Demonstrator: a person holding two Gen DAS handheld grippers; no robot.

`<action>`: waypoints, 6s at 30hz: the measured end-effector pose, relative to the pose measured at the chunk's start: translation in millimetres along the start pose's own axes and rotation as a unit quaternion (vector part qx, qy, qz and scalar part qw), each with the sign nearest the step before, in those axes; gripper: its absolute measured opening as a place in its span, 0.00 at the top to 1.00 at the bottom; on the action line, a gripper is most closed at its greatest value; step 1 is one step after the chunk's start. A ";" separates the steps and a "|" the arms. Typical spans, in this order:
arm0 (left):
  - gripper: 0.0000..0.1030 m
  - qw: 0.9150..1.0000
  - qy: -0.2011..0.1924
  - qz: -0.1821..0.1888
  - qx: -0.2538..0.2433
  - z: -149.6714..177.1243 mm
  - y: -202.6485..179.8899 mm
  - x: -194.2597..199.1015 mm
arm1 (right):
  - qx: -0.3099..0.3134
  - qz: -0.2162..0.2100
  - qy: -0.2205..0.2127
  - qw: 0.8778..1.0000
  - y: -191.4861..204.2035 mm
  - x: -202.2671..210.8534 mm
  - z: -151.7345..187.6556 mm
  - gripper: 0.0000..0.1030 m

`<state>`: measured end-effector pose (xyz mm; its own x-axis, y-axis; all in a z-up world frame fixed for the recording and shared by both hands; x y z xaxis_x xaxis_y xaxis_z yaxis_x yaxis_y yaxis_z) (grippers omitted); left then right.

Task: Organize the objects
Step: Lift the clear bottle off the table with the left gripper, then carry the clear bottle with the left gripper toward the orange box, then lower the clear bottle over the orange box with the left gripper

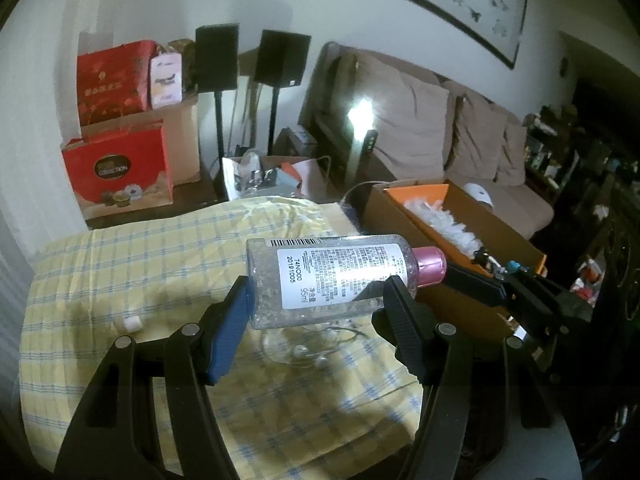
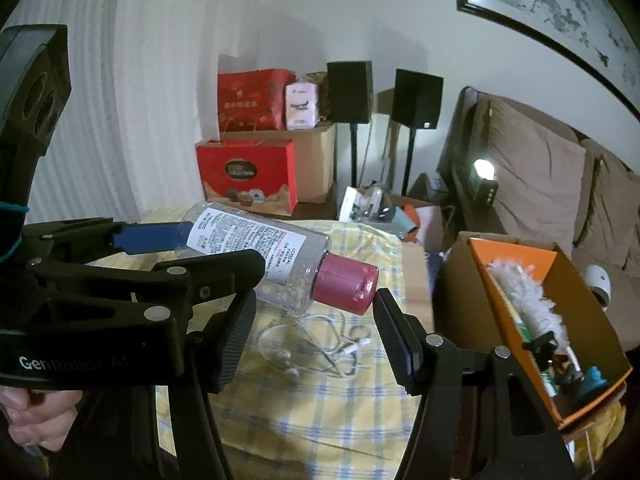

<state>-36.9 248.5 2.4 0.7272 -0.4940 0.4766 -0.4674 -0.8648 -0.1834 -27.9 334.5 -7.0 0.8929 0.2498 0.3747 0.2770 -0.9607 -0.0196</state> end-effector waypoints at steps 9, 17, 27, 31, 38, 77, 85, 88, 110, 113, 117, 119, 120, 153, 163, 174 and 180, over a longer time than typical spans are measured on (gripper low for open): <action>0.38 0.999 -0.024 -0.005 -0.034 -15.5 -43.9 5.3 | -0.016 0.023 -0.025 0.999 -28.6 25.3 -8.3 0.40; 0.38 0.998 -0.046 0.006 -0.032 -34.2 -64.2 15.1 | -0.011 0.036 -0.053 0.998 -46.3 50.2 -26.7 0.40; 0.38 0.998 -0.061 0.012 -0.031 -48.0 -79.8 24.7 | -0.011 0.041 -0.072 0.996 -57.6 70.6 -40.2 0.40; 0.38 0.997 -0.065 0.017 -0.033 -51.7 -86.9 26.4 | -0.007 0.047 -0.080 0.996 -59.8 78.6 -43.5 0.40; 0.38 0.997 -0.071 0.023 -0.036 -58.2 -96.8 28.7 | -0.008 0.054 -0.089 0.995 -65.1 86.1 -48.1 0.40; 0.38 0.994 -0.070 0.050 -0.065 -70.5 -131.0 8.0 | -0.028 0.082 -0.099 0.991 -104.1 94.9 -49.2 0.40; 0.38 0.993 -0.070 0.055 -0.072 -73.2 -137.3 6.1 | -0.029 0.087 -0.102 0.991 -110.7 98.2 -50.8 0.40; 0.38 0.993 -0.071 0.055 -0.077 -73.9 -138.9 5.9 | -0.032 0.087 -0.101 0.991 -113.5 99.5 -50.9 0.40; 0.38 0.990 -0.079 0.065 -0.098 -81.8 -159.4 5.7 | -0.046 0.093 -0.113 0.988 -130.7 110.9 -54.7 0.40; 0.38 0.989 -0.083 0.065 -0.104 -81.6 -166.2 6.6 | -0.048 0.094 -0.115 0.988 -134.7 113.6 -55.6 0.40; 0.38 0.988 -0.084 0.068 -0.107 -82.9 -172.6 5.1 | -0.052 0.097 -0.115 0.987 -139.6 116.1 -55.6 0.40; 0.38 0.988 -0.085 0.070 -0.109 -83.4 -175.2 3.8 | -0.054 0.100 -0.116 0.987 -142.2 117.2 -56.1 0.40; 0.38 0.988 -0.085 0.071 -0.111 -83.4 -176.6 3.4 | -0.055 0.101 -0.116 0.987 -143.9 117.9 -56.1 0.40; 0.38 0.982 -0.073 0.099 -0.146 -83.8 -231.3 -29.4 | -0.103 0.142 -0.106 0.979 -198.5 122.2 -46.1 0.40; 0.38 0.981 -0.059 0.101 -0.152 -78.9 -242.8 -42.1 | -0.117 0.145 -0.098 0.978 -211.1 118.9 -39.5 0.40; 0.38 0.983 -0.042 0.103 -0.148 -74.1 -246.2 -59.7 | -0.131 0.148 -0.083 0.977 -221.0 109.8 -30.8 0.40; 0.38 0.984 -0.024 0.108 -0.142 -72.1 -250.7 -72.8 | -0.137 0.152 -0.076 0.976 -228.1 106.6 -23.5 0.40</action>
<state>-8.9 507.8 75.6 0.6162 -0.6726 0.4098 -0.7296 -0.6834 -0.0245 -4.3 577.5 59.3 0.9669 -0.0573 0.2484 -0.0962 -0.9844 0.1472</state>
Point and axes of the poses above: each gripper's, at about its wrist camera, not at the fingertips, and x roughly against the way its jaws point, y to its left, z to its underside, the point moved 6 cm from there along -x, roughly the way its jaws point, and after that the axes turned 11 degrees about -y, right-handed, at the moved point
